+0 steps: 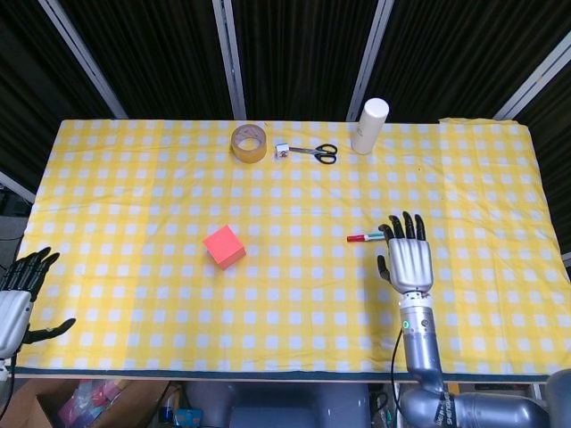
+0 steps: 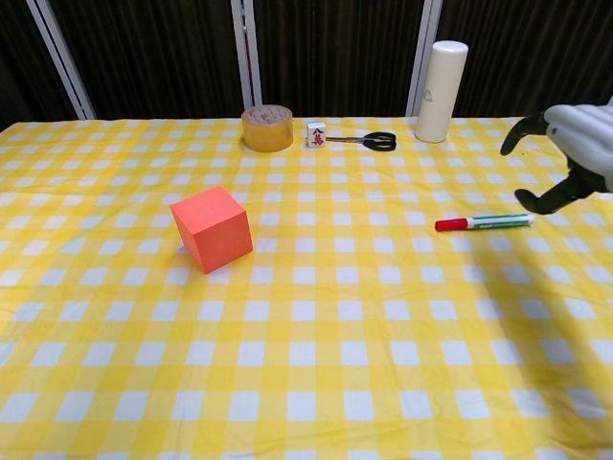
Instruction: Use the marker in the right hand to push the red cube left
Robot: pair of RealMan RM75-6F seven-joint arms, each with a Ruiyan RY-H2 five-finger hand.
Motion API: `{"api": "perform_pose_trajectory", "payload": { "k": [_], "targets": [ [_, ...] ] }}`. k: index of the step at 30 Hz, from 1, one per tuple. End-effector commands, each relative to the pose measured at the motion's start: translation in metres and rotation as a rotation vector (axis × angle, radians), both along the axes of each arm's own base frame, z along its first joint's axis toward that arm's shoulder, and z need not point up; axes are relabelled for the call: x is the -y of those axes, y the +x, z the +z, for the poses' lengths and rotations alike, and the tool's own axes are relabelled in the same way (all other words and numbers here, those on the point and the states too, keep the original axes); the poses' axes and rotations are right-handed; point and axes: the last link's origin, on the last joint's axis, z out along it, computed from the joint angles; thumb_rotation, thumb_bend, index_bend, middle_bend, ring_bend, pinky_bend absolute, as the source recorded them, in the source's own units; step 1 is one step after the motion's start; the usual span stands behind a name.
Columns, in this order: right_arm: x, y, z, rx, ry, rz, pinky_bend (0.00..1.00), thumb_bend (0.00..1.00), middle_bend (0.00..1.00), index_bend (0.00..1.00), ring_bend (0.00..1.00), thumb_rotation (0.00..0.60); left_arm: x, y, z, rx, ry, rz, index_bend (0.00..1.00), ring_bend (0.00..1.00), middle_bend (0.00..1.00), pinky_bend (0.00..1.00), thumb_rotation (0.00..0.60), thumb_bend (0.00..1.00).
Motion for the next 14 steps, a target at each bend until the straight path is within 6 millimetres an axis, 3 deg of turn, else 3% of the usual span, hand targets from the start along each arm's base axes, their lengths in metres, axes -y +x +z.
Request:
{"api": "perform_pose_trajectory", "payload": {
  "k": [1,4,6,8,14],
  "targets": [
    [-0.033,-0.015,0.032,-0.013,-0.027,0.046,0.04,0.48,0.14,0.27,0.0,0.6,0.002,-0.002,0.003,0.004,0.022,-0.004,0.0,0.0,0.0,0.0,0.6,0.0],
    [-0.067,-0.037,0.058,0.012,-0.032,0.079,0.03,0.48,0.08,0.2,0.0,0.6,0.005,-0.004,0.006,0.006,0.048,-0.012,0.0,0.0,0.0,0.0,0.6,0.0],
    [-0.088,-0.052,0.07,0.029,-0.035,0.091,0.02,0.47,0.03,0.07,0.0,0.6,0.007,-0.005,0.008,0.004,0.064,-0.02,0.0,0.0,0.0,0.0,0.6,0.0],
    [-0.104,-0.062,0.079,0.04,-0.025,0.096,0.01,0.47,0.0,0.01,0.0,0.6,0.008,-0.005,0.01,-0.008,0.081,-0.028,0.0,0.0,0.0,0.0,0.6,0.0],
    [-0.147,-0.094,0.098,-0.031,-0.021,0.167,0.01,0.44,0.0,0.0,0.0,0.6,0.01,-0.008,0.009,-0.053,0.122,-0.039,0.0,0.0,0.0,0.0,0.6,0.0]
  ]
}}
